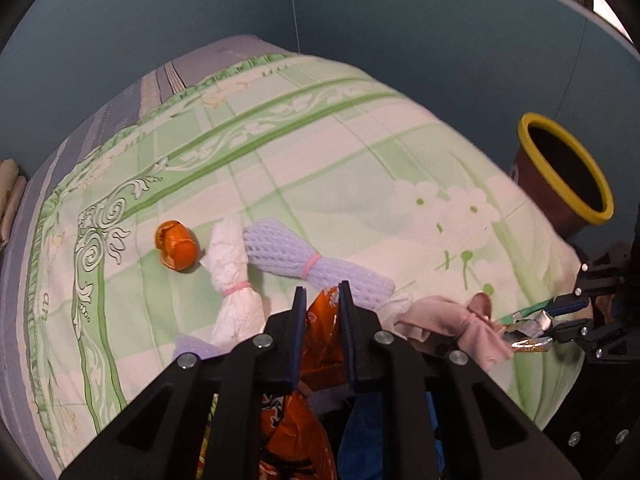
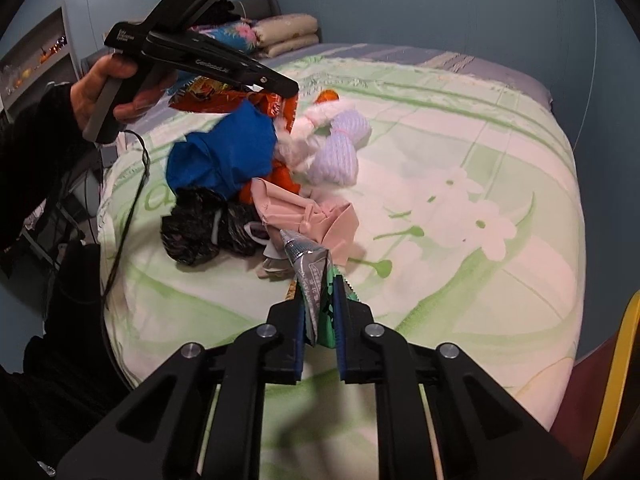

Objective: Collect trash
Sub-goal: 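Close the left tool on the orange wrapper while the right tool grasps the clear-green packet, then carry the orange wrapper and clear-green packet with both tools to the yellow bin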

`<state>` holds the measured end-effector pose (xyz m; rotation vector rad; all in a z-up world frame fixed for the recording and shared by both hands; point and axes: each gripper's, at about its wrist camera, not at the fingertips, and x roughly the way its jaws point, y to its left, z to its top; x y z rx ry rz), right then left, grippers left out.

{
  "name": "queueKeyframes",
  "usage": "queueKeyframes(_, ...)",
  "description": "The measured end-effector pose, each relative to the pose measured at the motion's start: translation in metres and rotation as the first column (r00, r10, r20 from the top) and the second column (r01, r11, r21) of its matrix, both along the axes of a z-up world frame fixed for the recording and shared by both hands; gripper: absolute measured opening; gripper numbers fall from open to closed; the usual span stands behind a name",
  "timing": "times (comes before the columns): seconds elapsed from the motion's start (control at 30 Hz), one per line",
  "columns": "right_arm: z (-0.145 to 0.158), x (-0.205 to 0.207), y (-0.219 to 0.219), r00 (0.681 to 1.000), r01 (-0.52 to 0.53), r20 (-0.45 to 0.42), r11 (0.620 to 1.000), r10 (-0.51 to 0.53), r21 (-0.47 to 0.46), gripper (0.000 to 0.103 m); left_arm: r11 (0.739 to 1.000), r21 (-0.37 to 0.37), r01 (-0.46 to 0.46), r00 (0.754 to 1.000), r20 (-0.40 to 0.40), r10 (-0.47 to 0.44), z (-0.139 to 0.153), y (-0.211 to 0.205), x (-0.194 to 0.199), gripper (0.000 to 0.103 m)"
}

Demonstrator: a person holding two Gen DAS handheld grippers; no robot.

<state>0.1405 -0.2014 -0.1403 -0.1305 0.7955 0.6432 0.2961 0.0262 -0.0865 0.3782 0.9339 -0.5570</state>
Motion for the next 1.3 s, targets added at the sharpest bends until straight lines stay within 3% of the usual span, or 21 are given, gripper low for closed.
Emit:
queueKeyframes(0.13, 0.015, -0.006, -0.006, 1.000, 0.010, 0.012, 0.999, -0.011, 0.046, 0.009, 0.996, -0.080, -0.037, 0.999, 0.030, 0.040, 0.024, 0.016, -0.007, 0.015)
queueKeyframes(0.47, 0.046, -0.026, -0.028, 0.996, 0.062, 0.054, 0.991, -0.069, 0.118, 0.009, 0.978, -0.169, -0.119, 0.987, 0.087, 0.135, 0.062, 0.042, -0.030, 0.015)
queueKeyframes(0.7, 0.069, -0.039, -0.060, 0.980, 0.146, 0.105, 0.973, -0.166, 0.176, 0.009, 0.956, -0.240, -0.169, 0.970, 0.133, 0.205, 0.088, 0.047, -0.049, 0.015)
queueKeyframes(1.07, 0.099, -0.061, -0.106, 0.934, 0.260, 0.189, 0.940, -0.303, 0.221, 0.009, 0.941, -0.311, -0.131, 0.954, 0.217, 0.205, 0.127, 0.014, -0.082, 0.015)
queueKeyframes(1.3, 0.111, -0.074, -0.138, 0.899, 0.323, 0.218, 0.912, -0.379, 0.253, 0.009, 0.938, -0.342, -0.065, 0.960, 0.235, 0.153, 0.141, -0.028, -0.095, 0.015)
